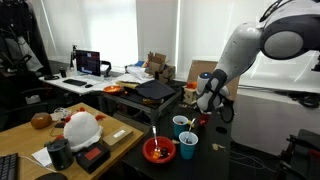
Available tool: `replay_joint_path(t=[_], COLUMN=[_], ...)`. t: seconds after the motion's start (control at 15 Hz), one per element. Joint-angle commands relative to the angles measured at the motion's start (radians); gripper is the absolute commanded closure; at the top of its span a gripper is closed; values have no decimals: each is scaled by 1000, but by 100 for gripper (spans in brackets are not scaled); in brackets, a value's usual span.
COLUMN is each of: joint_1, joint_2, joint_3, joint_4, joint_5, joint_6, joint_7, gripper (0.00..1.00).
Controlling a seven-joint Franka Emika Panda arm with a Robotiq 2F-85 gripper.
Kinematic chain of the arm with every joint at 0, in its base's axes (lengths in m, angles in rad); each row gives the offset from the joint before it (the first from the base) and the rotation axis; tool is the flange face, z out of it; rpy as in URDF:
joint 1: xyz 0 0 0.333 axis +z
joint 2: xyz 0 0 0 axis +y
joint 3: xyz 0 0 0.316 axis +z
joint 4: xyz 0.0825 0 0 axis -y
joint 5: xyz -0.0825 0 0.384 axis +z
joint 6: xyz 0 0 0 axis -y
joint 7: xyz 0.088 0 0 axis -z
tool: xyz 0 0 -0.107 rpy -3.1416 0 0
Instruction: Pick the blue cup and pour some of its contents in the bowl
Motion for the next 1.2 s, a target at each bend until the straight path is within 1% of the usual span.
replay_joint_path(t=[0.0,0.53,1.0,1.07,1.13], joint_1=[-34,-34,-33,-33,-33], joint_2=[20,75,83,83,83], joint_3=[12,12,11,11,10], joint_4=[56,103,115,115,115], joint_5=[-62,-86,-86,-85,-84], joint_6=[-30,-30,-30,-31,-32], joint_7=[66,112,119,121,123], gripper=[99,99,99,71,69])
